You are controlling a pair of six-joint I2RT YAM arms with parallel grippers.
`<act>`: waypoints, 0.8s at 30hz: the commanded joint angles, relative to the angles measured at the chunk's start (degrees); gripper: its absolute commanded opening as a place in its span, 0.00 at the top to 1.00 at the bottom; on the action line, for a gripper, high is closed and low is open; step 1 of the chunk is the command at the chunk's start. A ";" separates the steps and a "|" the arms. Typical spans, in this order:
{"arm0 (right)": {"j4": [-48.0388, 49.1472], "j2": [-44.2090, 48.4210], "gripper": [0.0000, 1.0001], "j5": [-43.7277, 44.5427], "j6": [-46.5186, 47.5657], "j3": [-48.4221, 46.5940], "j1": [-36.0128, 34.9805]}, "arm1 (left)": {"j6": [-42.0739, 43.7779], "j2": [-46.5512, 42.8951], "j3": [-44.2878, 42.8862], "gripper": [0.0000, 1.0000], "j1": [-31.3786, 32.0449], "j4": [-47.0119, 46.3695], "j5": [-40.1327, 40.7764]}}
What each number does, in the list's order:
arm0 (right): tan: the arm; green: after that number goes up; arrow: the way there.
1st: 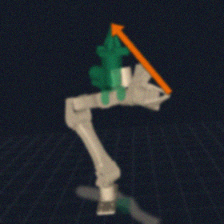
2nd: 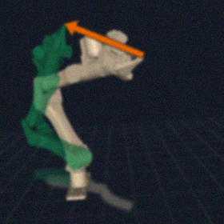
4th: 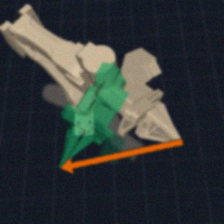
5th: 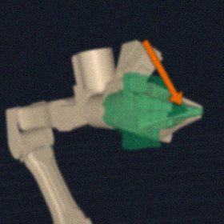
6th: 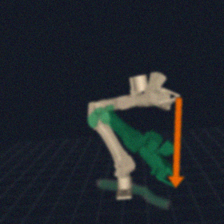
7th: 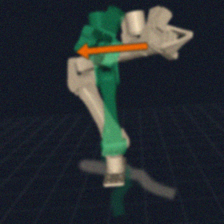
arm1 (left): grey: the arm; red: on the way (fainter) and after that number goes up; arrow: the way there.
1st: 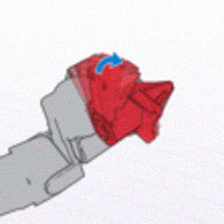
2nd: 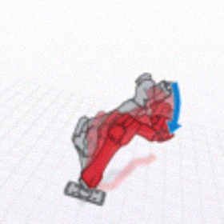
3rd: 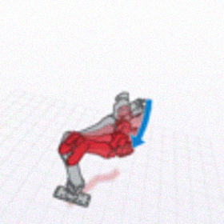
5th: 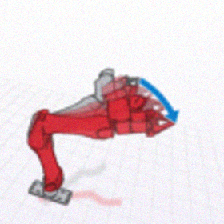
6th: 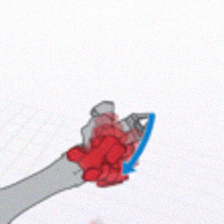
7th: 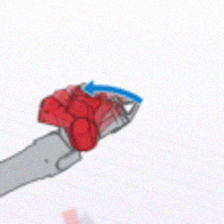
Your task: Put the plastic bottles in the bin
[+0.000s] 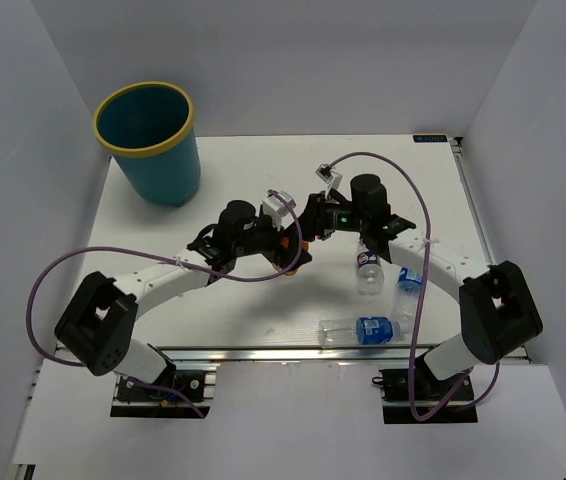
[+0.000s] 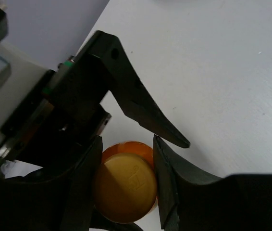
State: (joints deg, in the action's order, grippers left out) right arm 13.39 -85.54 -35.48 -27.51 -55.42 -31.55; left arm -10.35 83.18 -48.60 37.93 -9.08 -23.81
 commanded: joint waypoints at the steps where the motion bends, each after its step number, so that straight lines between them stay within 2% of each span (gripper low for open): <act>1: 4.72 -0.33 0.91 -8.99 -4.66 -2.50 -0.27 | 1.30 1.28 -2.99 0.04 0.83 -0.68 -0.89; 2: 4.37 -0.24 0.89 -8.29 -4.31 -2.41 -0.27 | 1.04 1.46 -3.17 0.11 0.83 -1.02 -0.62; 3: 2.89 0.10 0.84 -7.33 -3.70 -2.41 -0.27 | 0.86 1.20 -3.26 0.29 0.91 -1.03 -0.36; 6: -1.15 1.60 0.67 0.21 -1.24 -2.59 -0.18 | -0.02 -0.64 -2.82 0.57 0.91 -1.90 2.35; 7: -1.95 2.04 0.55 1.63 -0.71 -2.59 -0.09 | -0.28 -1.26 -2.73 0.59 0.91 -1.82 3.59; 8: -2.40 3.26 0.28 2.52 -0.27 -2.33 0.52 | -0.46 -1.87 -2.56 0.59 0.91 -1.82 4.73; 9: -2.84 3.79 0.13 3.13 -0.44 -2.24 1.13 | -0.64 -2.57 -2.29 0.62 0.83 -1.82 7.09; 15: -3.54 9.77 0.11 6.12 -3.25 2.14 11.57 | -1.43 -6.88 -2.29 0.63 -0.22 1.25 18.26; 17: -5.99 12.74 0.11 9.27 -2.21 3.82 14.22 | -1.86 -6.80 -5.78 0.63 -2.68 4.76 22.13; 18: -7.48 13.72 0.11 13.99 -1.24 5.04 14.76 | -2.22 -6.54 -7.46 0.65 -3.91 6.17 22.93; 21: -12.32 17.50 0.11 21.49 2.27 6.98 15.55 | -3.62 -5.22 -14.92 0.67 -11.54 10.73 27.32; 22: -13.03 18.38 0.11 25.43 3.59 8.12 15.64 | -4.41 -4.78 -17.38 0.66 -16.44 11.71 27.42; 24: -13.30 20.75 0.11 29.83 4.65 8.92 15.82 | -4.94 -2.86 -25.18 0.58 -20.16 13.73 31.00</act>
State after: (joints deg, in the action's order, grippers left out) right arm 2.98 -67.59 -15.92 -26.37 -47.68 -15.53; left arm -13.39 79.88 -63.88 24.03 1.78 -0.86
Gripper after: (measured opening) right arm 0.894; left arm 0.748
